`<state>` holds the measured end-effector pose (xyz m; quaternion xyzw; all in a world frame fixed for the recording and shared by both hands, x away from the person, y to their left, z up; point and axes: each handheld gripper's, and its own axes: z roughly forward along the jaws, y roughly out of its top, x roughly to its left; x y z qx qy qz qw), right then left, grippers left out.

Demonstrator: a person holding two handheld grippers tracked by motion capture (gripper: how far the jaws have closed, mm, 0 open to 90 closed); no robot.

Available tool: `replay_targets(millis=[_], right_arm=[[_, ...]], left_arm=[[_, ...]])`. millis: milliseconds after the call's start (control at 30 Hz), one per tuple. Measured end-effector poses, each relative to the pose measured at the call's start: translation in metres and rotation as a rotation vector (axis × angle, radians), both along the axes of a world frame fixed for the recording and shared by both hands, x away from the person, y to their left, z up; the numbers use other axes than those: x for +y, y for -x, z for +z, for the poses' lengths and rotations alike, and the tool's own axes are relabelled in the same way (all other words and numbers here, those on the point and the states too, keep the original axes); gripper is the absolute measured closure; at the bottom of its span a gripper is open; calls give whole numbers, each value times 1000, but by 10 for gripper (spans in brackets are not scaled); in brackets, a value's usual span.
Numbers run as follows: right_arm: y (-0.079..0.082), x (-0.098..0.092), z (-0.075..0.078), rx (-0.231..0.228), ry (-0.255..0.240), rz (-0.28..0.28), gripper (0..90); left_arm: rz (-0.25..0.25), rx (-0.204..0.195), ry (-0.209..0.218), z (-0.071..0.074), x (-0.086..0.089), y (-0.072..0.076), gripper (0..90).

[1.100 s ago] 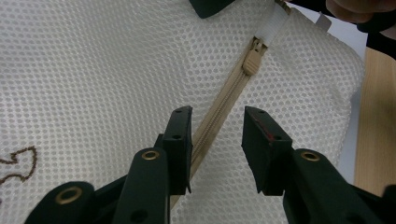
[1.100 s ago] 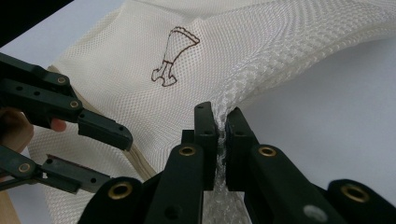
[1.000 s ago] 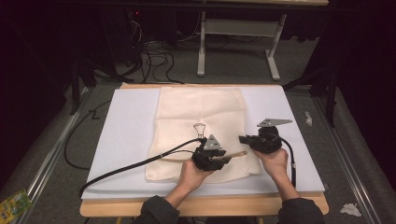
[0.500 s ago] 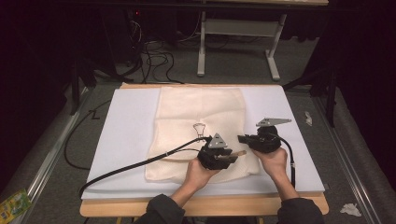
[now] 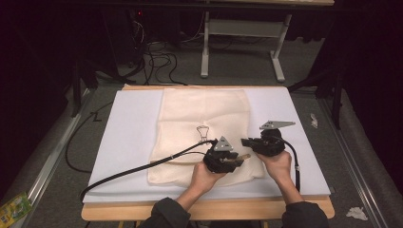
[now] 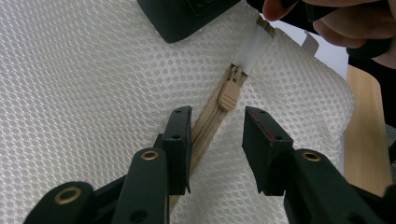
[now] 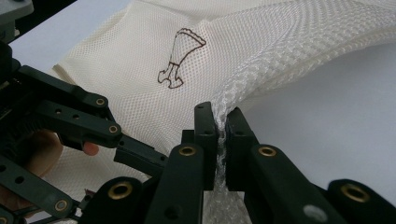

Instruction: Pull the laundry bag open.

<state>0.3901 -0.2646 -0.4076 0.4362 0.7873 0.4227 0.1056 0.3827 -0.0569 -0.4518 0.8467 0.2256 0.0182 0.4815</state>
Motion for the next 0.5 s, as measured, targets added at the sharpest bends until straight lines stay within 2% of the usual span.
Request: replay_targets(millis=[233, 333, 400, 500], right_arm=[[0, 3, 0, -5, -5, 7, 878], [0, 3, 0, -2, -4, 9, 878], [0, 3, -1, 0, -3, 10, 877], [0, 3, -1, -1, -3, 11, 877]], left_arm=[[5, -3, 8, 0, -1, 0, 626], [1, -1, -7, -1, -3, 0, 642], [-6, -14, -20, 1, -6, 1, 648], [-6, -10, -17, 2, -10, 0, 649]])
